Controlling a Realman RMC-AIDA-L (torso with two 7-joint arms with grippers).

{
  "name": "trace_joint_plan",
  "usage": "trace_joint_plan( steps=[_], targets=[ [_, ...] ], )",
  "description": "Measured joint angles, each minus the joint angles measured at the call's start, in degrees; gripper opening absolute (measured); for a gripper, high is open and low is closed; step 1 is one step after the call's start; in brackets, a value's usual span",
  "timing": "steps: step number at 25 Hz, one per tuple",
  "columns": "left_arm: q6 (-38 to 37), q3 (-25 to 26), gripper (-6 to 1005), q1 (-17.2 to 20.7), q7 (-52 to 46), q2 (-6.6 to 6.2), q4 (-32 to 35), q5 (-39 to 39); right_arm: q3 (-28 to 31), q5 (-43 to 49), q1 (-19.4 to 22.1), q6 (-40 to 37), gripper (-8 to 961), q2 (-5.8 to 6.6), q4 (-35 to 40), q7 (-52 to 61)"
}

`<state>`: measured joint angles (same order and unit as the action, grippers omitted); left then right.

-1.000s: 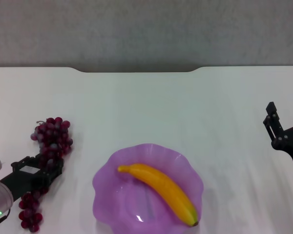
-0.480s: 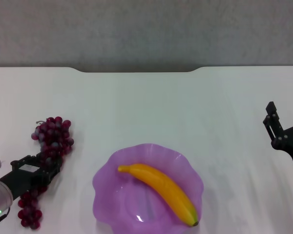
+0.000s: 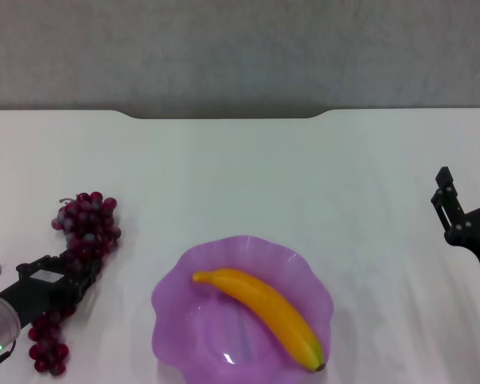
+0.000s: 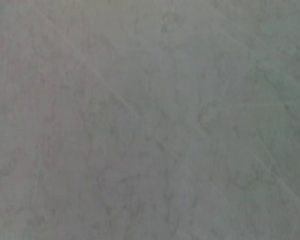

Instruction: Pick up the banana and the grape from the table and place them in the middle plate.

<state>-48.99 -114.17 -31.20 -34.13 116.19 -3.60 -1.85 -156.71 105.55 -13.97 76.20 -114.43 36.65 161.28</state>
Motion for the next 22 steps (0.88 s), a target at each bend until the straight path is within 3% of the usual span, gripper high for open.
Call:
trace_joint_plan(
  steps=[17, 22],
  targets=[
    [-0.35, 0.09, 445, 0.01, 0.01, 0.0, 0.28, -1.43, 0.0, 0.0, 0.0, 0.0, 637, 0.0, -0.1, 0.0],
    [-3.69, 0.09, 431, 0.08, 0.01, -0.18, 0.04, -2.35, 0.0, 0.0, 0.0, -0.49, 636, 0.0, -0.09, 0.0]
  ],
)
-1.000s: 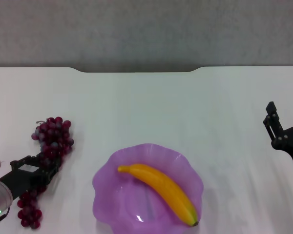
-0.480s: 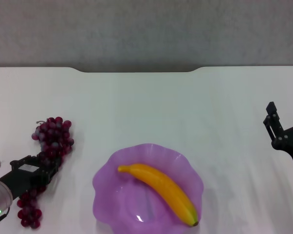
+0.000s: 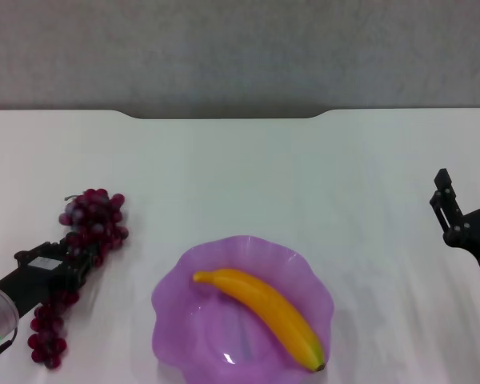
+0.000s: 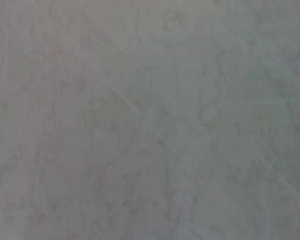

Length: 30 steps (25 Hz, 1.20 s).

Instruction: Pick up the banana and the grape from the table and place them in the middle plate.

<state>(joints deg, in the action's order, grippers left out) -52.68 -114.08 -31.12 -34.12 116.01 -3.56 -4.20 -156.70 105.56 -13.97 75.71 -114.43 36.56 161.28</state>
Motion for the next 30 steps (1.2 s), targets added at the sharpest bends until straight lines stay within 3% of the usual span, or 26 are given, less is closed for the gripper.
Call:
trace_joint_plan(
  steps=[30],
  targets=[
    [-2.85, 0.0, 273, 0.37, 2.1, -0.01, -0.15, -0.72, 0.0, 0.0, 0.0, -0.13, 627, -0.09, -0.09, 0.0]
  ],
)
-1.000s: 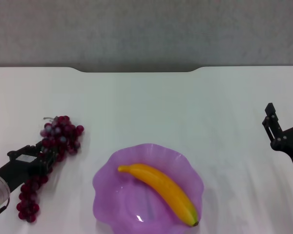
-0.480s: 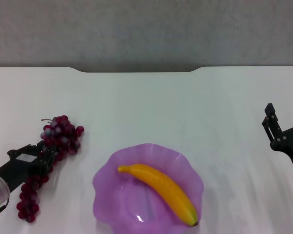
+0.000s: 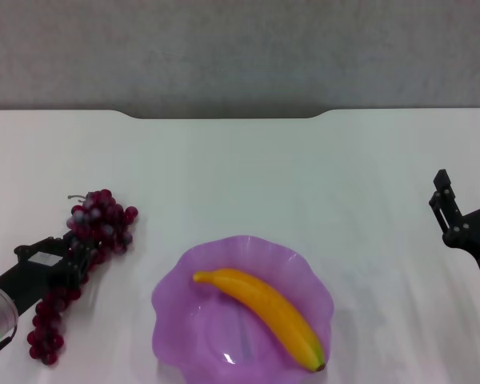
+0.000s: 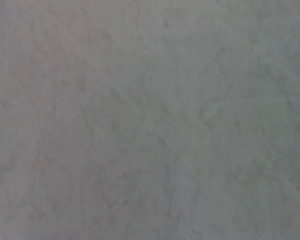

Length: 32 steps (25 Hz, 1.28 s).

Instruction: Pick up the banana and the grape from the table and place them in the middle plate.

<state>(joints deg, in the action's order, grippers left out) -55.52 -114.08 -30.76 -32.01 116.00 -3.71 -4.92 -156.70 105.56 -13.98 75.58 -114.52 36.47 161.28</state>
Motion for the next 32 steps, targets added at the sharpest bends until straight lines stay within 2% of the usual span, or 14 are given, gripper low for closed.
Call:
trace_joint_plan(
  steps=[18, 27, 32],
  targets=[
    [-7.42, 0.0, 262, 0.91, 0.19, -0.24, -0.13, -2.05, 0.0, 0.0, 0.0, -0.09, 621, 0.0, -0.53, 0.0],
    [-18.54, 0.0, 256, 2.09, -0.38, -1.3, -0.16, -3.83, -0.08, 0.0, 0.0, -0.09, 619, 0.0, -0.6, 0.0],
    [-28.13, -0.28, 255, 2.74, -2.68, -2.34, -0.16, -4.17, -0.11, 0.0, -0.05, -0.83, 617, 0.0, -0.78, 0.0]
  ],
)
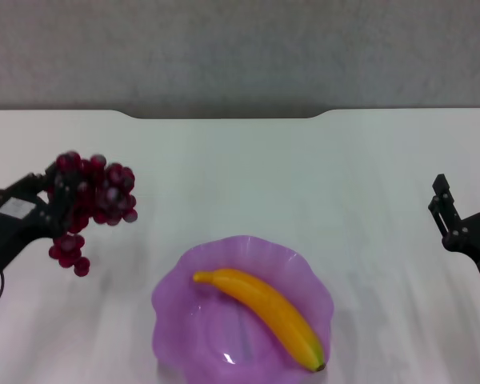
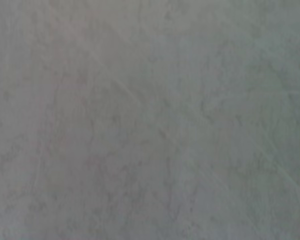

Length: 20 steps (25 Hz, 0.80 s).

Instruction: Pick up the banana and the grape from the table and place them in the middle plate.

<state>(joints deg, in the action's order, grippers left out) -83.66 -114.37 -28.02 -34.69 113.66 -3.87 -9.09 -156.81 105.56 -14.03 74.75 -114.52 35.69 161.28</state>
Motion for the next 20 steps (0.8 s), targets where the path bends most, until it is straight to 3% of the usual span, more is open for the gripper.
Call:
trace_joint_plan(
  steps=[4, 10, 16, 20],
  targets=[
    [-11.07, -0.54, 252, 0.09, -5.44, -1.48, 0.0, 0.87, 0.0, 0.0, -0.28, -0.1, 616, -0.03, -0.37, 0.0],
    [-20.17, -0.53, 249, -0.54, -6.19, -1.77, 0.03, 4.73, -0.08, 0.0, -0.39, -0.74, 614, -0.09, -0.44, 0.0],
    [-22.36, -0.51, 250, -3.69, -5.03, -1.86, 0.05, 14.43, -0.07, 0.0, -0.54, -0.75, 612, -0.09, -0.46, 0.0],
    [-21.94, -0.51, 246, -5.65, -4.28, -0.98, 0.08, 18.53, -0.07, 0.0, -0.68, -0.75, 611, -0.09, -0.55, 0.0]
  ],
)
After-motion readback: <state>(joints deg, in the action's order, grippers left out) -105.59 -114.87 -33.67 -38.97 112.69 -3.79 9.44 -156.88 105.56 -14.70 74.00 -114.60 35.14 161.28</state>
